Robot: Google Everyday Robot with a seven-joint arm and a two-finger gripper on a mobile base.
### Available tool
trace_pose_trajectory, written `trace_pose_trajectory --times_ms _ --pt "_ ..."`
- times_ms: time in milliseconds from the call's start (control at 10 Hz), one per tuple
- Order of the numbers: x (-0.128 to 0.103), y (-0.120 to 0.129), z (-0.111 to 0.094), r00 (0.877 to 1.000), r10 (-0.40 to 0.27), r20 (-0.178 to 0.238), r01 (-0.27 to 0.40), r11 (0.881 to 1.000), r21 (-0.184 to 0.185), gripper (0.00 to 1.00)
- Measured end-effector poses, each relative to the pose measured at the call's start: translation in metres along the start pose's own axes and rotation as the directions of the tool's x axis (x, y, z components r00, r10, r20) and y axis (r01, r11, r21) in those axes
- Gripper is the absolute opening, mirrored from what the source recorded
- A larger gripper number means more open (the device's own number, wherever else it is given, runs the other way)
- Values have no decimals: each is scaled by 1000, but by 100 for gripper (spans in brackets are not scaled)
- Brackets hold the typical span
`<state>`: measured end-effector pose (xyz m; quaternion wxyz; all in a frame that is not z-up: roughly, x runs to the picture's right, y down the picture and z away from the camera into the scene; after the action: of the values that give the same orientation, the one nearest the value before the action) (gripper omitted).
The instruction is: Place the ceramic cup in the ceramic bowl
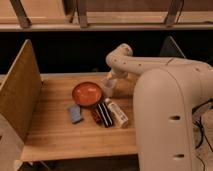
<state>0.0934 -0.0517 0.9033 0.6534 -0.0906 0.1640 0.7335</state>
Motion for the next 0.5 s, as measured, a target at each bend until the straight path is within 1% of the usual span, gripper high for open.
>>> trace_pose_trajectory --times_ms 200,300,400,500 --pt "7 -1 26 997 31 -68 -32 999 -7 80" --pt "16 0 39 992 39 -117 -41 999 -15 80" --pt "23 1 46 988 36 -151 -40 999 -24 77" --pt "31 4 50 982 14 -190 -21 999 -38 66"
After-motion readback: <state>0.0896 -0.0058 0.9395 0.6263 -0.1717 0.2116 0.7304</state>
